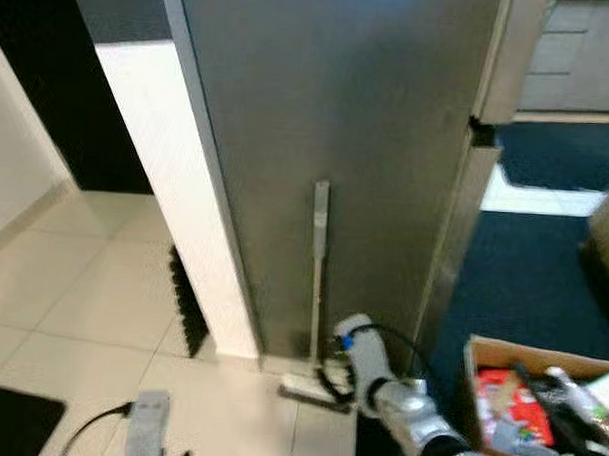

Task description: Sweep floor

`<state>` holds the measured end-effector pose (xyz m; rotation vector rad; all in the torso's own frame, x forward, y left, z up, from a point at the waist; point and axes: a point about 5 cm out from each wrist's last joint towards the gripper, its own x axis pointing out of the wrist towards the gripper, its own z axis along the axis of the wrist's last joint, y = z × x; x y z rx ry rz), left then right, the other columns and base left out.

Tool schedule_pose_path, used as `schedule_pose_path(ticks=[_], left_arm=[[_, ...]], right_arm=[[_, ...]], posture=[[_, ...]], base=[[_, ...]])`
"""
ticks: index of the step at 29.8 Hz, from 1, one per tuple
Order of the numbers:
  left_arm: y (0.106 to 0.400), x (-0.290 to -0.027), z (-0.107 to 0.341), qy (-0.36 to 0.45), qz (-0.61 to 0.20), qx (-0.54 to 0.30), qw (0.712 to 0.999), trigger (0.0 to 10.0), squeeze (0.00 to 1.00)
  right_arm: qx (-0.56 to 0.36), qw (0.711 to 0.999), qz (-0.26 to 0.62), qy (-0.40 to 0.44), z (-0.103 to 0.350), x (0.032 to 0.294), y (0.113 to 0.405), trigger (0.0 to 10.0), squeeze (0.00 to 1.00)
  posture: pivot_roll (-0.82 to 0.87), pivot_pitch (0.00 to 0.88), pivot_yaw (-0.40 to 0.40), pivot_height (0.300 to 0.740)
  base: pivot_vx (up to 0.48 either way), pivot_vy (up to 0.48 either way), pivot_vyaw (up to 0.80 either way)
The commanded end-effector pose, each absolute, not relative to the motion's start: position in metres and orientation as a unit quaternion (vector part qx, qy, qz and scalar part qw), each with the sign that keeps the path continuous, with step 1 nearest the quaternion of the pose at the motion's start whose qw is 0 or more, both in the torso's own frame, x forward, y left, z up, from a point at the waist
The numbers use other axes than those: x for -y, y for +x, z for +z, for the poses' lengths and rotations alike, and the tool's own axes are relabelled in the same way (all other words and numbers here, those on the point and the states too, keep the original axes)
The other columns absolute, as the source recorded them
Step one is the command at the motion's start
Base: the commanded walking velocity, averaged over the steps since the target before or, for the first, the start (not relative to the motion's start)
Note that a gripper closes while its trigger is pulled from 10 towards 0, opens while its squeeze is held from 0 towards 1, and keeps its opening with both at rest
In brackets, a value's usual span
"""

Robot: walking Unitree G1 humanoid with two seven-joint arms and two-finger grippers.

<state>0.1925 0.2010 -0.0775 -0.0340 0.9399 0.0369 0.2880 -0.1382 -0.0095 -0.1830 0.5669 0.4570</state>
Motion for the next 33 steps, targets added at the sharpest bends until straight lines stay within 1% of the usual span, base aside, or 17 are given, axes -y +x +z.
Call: schedule_pose_path(ticks=[1,8,11,15,21,24,29,33], left_arm=[[0.189,-0.209,-0.078,-0.008,0.024,-0.459,0.888,10.0,0.00],[0.190,-0.207,-0.078,-0.011,0.024,-0.457,0.889,10.0,0.00],[0.190,-0.206,-0.078,-0.014,0.024,-0.457,0.889,10.0,0.00],[0.189,-0.205,-0.079,-0.018,0.025,-0.458,0.888,10.0,0.00],[0.187,-0.206,-0.079,-0.018,0.025,-0.460,0.887,10.0,0.00],[0.185,-0.209,-0.080,-0.016,0.026,-0.462,0.886,10.0,0.00],[0.184,-0.210,-0.080,-0.015,0.027,-0.463,0.886,10.0,0.00],[0.183,-0.212,-0.080,-0.015,0.028,-0.465,0.885,10.0,0.00]], right_arm=[[-0.268,0.929,0.239,-0.087,-0.007,0.125,0.290,10.0,0.00],[-0.267,0.934,0.222,-0.081,-0.006,0.126,0.291,10.0,0.00],[-0.260,0.940,0.210,-0.061,-0.003,0.126,0.295,10.0,0.00],[-0.243,0.950,0.191,-0.039,0.006,0.125,0.304,10.0,0.00],[-0.231,0.956,0.175,-0.033,0.012,0.124,0.310,10.0,0.00],[-0.221,0.960,0.174,-0.016,0.018,0.119,0.315,10.0,0.00],[-0.209,0.963,0.169,-0.021,0.023,0.117,0.319,10.0,0.00],[-0.200,0.969,0.144,-0.033,0.028,0.121,0.324,10.0,0.00]], posture=[[-0.08,0.000,0.086,0.740],[-0.08,0.000,0.081,0.740],[-0.08,0.000,0.079,0.740],[-0.08,0.000,0.078,0.740],[-0.08,0.000,0.078,0.740],[-0.07,0.000,0.081,0.740],[-0.07,0.000,0.082,0.740],[-0.07,0.000,0.084,0.740]], base=[[0.296,0.000,0.00],[0.296,0.000,0.00],[0.292,0.000,0.00],[0.286,0.000,0.00],[0.281,0.000,0.00],[0.274,0.000,0.00],[0.274,0.000,0.00],[0.263,0.000,0.00]])
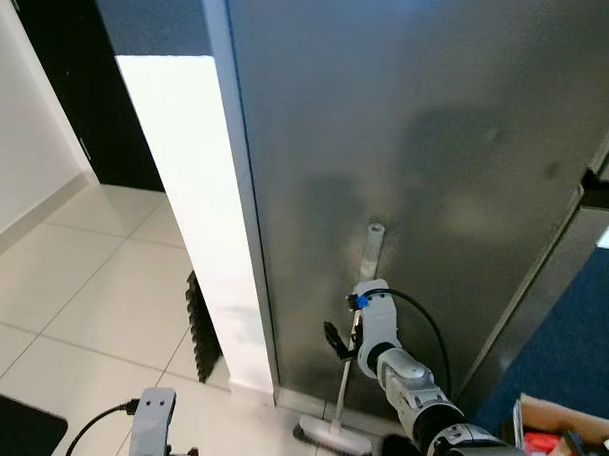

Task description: Sweep floor

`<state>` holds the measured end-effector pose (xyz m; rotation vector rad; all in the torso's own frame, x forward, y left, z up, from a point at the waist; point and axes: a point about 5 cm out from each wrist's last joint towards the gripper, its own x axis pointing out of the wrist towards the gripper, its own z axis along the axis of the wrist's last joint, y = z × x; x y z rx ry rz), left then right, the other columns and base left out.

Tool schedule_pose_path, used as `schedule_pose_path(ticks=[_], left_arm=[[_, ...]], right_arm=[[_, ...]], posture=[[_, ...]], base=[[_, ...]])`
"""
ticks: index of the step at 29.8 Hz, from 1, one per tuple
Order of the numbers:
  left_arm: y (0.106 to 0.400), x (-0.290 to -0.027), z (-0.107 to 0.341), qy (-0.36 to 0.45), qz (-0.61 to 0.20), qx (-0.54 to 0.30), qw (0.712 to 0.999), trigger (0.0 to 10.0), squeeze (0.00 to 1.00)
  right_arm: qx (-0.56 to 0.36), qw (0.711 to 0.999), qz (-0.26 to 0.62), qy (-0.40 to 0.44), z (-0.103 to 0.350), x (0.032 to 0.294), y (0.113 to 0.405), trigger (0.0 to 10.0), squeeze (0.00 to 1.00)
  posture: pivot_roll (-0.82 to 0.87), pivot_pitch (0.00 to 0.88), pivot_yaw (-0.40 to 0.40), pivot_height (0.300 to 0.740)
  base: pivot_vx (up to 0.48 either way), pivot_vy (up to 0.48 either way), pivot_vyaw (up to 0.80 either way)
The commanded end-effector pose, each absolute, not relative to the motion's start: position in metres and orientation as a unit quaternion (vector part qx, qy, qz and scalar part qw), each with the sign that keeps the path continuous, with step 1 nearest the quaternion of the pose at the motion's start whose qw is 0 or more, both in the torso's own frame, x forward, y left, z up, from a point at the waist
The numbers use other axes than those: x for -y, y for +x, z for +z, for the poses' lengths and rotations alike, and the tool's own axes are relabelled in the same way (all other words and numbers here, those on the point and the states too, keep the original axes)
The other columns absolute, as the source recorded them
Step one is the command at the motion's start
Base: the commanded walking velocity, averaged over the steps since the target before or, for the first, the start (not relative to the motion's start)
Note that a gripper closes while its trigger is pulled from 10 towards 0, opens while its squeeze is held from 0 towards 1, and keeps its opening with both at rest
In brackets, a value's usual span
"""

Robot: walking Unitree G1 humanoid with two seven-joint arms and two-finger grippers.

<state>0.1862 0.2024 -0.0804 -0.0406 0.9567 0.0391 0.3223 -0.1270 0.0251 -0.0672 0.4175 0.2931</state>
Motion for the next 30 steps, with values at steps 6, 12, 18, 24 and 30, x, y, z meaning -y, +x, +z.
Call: schedule_pose_path(ticks=[6,12,18,24,30], left_arm=[[0.177,-0.215,-0.082,-0.017,0.024,-0.470,0.882,10.0,0.00],[0.169,-0.221,-0.085,-0.019,0.027,-0.476,0.879,10.0,0.00],[0.162,-0.226,-0.086,-0.019,0.026,-0.479,0.877,10.0,0.00],[0.156,-0.228,-0.088,-0.015,0.024,-0.482,0.876,10.0,0.00],[0.153,-0.227,-0.089,-0.014,0.021,-0.484,0.875,10.0,0.00]], right_arm=[[-0.195,0.976,0.085,-0.034,0.038,0.139,0.335,10.0,0.00],[-0.189,0.977,0.081,-0.047,0.041,0.139,0.337,10.0,0.00],[-0.193,0.975,0.085,-0.064,0.041,0.134,0.337,10.0,0.00],[-0.194,0.973,0.126,-0.012,0.041,0.118,0.337,10.0,0.00],[-0.186,0.974,0.130,-0.005,0.045,0.113,0.339,10.0,0.00]], posture=[[-0.07,0.000,0.087,0.740],[-0.07,0.000,0.078,0.740],[-0.07,0.000,0.074,0.740],[-0.07,0.000,0.075,0.740],[-0.07,0.000,0.072,0.740]], base=[[0.219,0.000,-0.37],[0.000,0.000,-0.53],[0.000,0.000,0.00],[0.000,0.000,0.00],[0.000,0.000,0.00]])
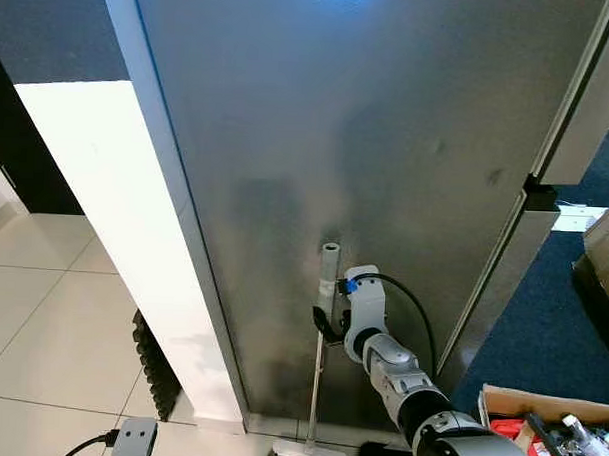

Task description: Sweep floor

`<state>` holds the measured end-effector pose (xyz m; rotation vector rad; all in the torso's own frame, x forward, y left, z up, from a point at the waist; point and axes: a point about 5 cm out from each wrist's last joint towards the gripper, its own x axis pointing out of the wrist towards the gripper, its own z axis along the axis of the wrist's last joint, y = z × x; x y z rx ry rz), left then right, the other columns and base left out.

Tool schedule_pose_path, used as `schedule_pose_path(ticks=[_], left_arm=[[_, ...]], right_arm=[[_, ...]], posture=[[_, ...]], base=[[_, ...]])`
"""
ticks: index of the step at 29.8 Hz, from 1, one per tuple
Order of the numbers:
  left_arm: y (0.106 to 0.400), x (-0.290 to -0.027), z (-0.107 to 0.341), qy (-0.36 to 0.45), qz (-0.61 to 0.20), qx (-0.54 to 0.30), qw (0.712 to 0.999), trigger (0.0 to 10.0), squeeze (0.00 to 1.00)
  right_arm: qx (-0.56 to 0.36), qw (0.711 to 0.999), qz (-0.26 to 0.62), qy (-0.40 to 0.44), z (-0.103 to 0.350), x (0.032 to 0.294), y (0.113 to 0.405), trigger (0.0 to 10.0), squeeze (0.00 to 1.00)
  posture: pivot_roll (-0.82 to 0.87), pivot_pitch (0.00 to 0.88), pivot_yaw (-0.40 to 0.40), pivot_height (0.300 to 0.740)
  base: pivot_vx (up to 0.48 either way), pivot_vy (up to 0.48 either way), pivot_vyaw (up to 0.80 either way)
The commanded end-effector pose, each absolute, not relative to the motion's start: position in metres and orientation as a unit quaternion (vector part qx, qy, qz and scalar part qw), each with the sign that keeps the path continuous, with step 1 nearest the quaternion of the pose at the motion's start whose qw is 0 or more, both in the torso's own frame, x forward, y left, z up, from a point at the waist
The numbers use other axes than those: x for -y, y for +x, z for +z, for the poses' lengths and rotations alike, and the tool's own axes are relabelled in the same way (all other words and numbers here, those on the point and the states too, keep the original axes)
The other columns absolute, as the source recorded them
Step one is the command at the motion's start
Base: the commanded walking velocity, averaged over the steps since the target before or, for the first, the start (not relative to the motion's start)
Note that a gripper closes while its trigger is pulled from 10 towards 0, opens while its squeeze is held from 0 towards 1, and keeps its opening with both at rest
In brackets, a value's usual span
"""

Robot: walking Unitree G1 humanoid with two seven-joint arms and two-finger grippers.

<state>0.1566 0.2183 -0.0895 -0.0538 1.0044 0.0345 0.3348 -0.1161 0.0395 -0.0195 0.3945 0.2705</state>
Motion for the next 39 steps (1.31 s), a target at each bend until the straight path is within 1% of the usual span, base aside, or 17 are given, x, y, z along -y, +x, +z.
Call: schedule_pose_path(ticks=[1,3,8,13,18,19,21,23,26,30,34,39], left_arm=[[0.153,-0.227,-0.089,-0.014,0.021,-0.484,0.875,10.0,0.00],[0.152,-0.226,-0.090,-0.014,0.020,-0.484,0.875,10.0,0.00],[0.148,-0.225,-0.092,-0.012,0.019,-0.490,0.871,10.0,0.00],[0.145,-0.228,-0.092,-0.012,0.021,-0.493,0.870,10.0,0.00],[0.146,-0.230,-0.091,-0.012,0.022,-0.492,0.870,10.0,0.00],[0.141,-0.227,-0.093,-0.011,0.020,-0.494,0.869,10.0,0.00],[0.133,-0.223,-0.097,-0.011,0.016,-0.498,0.867,10.0,0.00],[0.129,-0.223,-0.098,-0.012,0.015,-0.498,0.867,10.0,0.00],[0.125,-0.223,-0.099,-0.015,0.016,-0.497,0.868,10.0,0.00],[0.119,-0.224,-0.100,-0.016,0.016,-0.499,0.867,10.0,0.00],[0.114,-0.225,-0.101,-0.012,0.017,-0.503,0.864,10.0,0.00],[0.119,-0.223,-0.101,-0.011,0.020,-0.502,0.864,10.0,0.00]], right_arm=[[-0.186,0.974,0.130,-0.005,0.045,0.113,0.339,10.0,0.00],[-0.182,0.976,0.123,-0.006,0.047,0.113,0.340,10.0,0.00],[-0.163,0.981,0.090,-0.048,0.056,0.109,0.346,10.0,0.00],[-0.162,0.981,0.108,-0.006,0.056,0.097,0.345,10.0,0.00],[-0.161,0.980,0.113,0.004,0.056,0.094,0.344,10.0,0.00],[-0.158,0.981,0.115,0.008,0.057,0.091,0.344,10.0,0.00],[-0.145,0.984,0.105,0.000,0.060,0.086,0.345,10.0,0.00],[-0.135,0.987,0.087,-0.023,0.063,0.085,0.347,10.0,0.00],[-0.126,0.989,0.064,-0.035,0.067,0.086,0.349,10.0,0.00],[-0.117,0.991,0.063,-0.028,0.071,0.081,0.350,10.0,0.00],[-0.113,0.991,0.073,-0.019,0.072,0.071,0.349,10.0,0.00],[-0.109,0.991,0.073,-0.004,0.075,0.064,0.349,10.0,0.00]], posture=[[-0.07,0.000,0.072,0.740],[-0.07,0.000,0.071,0.740],[-0.06,0.000,0.071,0.740],[-0.04,0.017,0.066,0.740],[-0.04,0.017,0.066,0.740],[-0.03,0.056,0.064,0.740],[-0.03,0.083,0.061,0.740],[-0.03,0.097,0.062,0.740],[-0.02,0.118,0.061,0.740],[-0.01,0.140,0.060,0.740],[0.00,0.162,0.054,0.740],[0.01,0.179,0.048,0.740]], base=[[0.000,0.000,0.00],[0.000,0.000,0.00],[0.000,0.000,0.00],[0.000,0.000,0.00],[0.000,0.000,0.00],[0.000,0.000,0.00],[0.000,0.000,0.00],[0.000,0.000,0.00],[0.000,0.000,0.00],[0.000,0.000,0.00],[0.000,0.000,0.00],[0.000,0.000,0.00]])
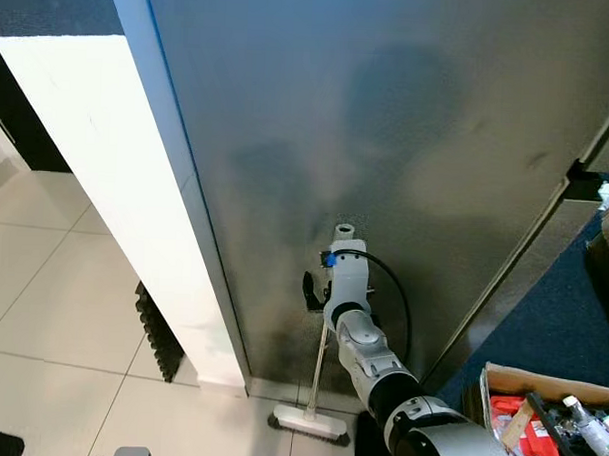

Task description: Sweep floor

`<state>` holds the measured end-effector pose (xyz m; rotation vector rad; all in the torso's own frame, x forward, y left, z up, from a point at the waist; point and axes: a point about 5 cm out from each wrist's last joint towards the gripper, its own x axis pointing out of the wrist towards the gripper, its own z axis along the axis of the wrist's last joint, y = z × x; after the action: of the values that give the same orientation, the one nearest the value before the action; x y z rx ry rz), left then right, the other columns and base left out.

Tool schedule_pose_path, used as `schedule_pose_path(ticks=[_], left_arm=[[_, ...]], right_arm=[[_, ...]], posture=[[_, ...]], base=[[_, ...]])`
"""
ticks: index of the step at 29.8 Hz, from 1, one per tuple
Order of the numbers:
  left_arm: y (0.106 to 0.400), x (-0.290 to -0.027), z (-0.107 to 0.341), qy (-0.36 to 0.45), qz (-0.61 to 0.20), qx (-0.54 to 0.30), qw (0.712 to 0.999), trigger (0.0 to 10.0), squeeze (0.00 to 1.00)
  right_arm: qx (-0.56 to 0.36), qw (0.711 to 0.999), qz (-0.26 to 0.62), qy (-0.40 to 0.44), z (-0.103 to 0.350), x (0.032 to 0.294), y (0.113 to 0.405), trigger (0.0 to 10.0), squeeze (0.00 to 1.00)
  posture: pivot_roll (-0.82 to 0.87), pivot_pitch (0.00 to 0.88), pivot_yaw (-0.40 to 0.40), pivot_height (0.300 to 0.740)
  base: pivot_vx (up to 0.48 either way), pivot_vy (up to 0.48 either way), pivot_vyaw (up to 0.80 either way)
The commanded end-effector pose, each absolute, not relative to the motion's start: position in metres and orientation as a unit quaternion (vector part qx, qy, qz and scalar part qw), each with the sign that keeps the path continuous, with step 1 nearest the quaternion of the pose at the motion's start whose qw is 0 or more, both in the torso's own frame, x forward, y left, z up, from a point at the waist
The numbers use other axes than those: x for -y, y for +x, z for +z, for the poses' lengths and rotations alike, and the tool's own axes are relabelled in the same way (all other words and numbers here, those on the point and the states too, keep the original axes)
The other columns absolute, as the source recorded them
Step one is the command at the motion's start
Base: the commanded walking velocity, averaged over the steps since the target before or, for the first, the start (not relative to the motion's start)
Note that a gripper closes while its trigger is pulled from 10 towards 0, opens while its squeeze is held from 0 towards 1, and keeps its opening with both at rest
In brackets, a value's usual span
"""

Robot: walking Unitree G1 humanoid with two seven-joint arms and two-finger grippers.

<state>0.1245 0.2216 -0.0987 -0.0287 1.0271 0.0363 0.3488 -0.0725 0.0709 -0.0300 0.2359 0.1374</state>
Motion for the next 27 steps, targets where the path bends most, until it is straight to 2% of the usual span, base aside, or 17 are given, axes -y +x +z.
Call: schedule_pose_path(ticks=[1,3,4,5,6,17,22,27], left_arm=[[0.121,-0.222,-0.100,-0.010,0.021,-0.501,0.865,10.0,0.00],[0.121,-0.222,-0.100,-0.010,0.021,-0.501,0.865,10.0,0.00],[0.122,-0.221,-0.100,-0.011,0.022,-0.501,0.865,10.0,0.00],[0.122,-0.221,-0.100,-0.011,0.022,-0.501,0.865,10.0,0.00],[0.123,-0.220,-0.100,-0.012,0.023,-0.499,0.866,10.0,0.00],[0.124,-0.221,-0.099,-0.018,0.026,-0.492,0.870,10.0,0.00],[0.130,-0.226,-0.096,-0.022,0.035,-0.483,0.875,10.0,0.00],[0.147,-0.232,-0.088,-0.031,0.037,-0.453,0.890,10.0,0.00]], right_arm=[[-0.104,0.992,0.072,-0.005,0.077,0.061,0.349,5.6,0.00],[-0.104,0.992,0.072,-0.005,0.077,0.061,0.349,5.6,0.00],[-0.098,0.993,0.068,-0.010,0.079,0.059,0.350,1.2,0.00],[-0.098,0.993,0.068,-0.010,0.079,0.059,0.350,1.2,0.00],[-0.089,0.994,0.054,-0.020,0.082,0.060,0.352,0.0,0.00],[-0.072,0.997,0.026,-0.030,0.089,0.066,0.356,0.0,0.00],[-0.066,0.996,0.044,-0.028,0.089,0.066,0.356,0.0,0.00],[-0.068,0.993,0.089,-0.024,0.084,0.072,0.353,0.0,0.00]], posture=[[0.02,0.181,0.046,0.740],[0.02,0.181,0.046,0.740],[0.02,0.187,0.048,0.740],[0.02,0.187,0.048,0.740],[0.02,0.193,0.044,0.740],[0.02,0.186,0.042,0.740],[0.02,0.155,0.042,0.740],[0.01,0.112,0.038,0.740]], base=[[0.000,0.000,0.00],[0.000,0.000,0.00],[0.000,0.000,0.00],[0.000,0.000,0.00],[0.000,0.000,0.00],[0.000,0.000,0.00],[0.000,0.000,0.00],[0.000,0.000,0.00]])
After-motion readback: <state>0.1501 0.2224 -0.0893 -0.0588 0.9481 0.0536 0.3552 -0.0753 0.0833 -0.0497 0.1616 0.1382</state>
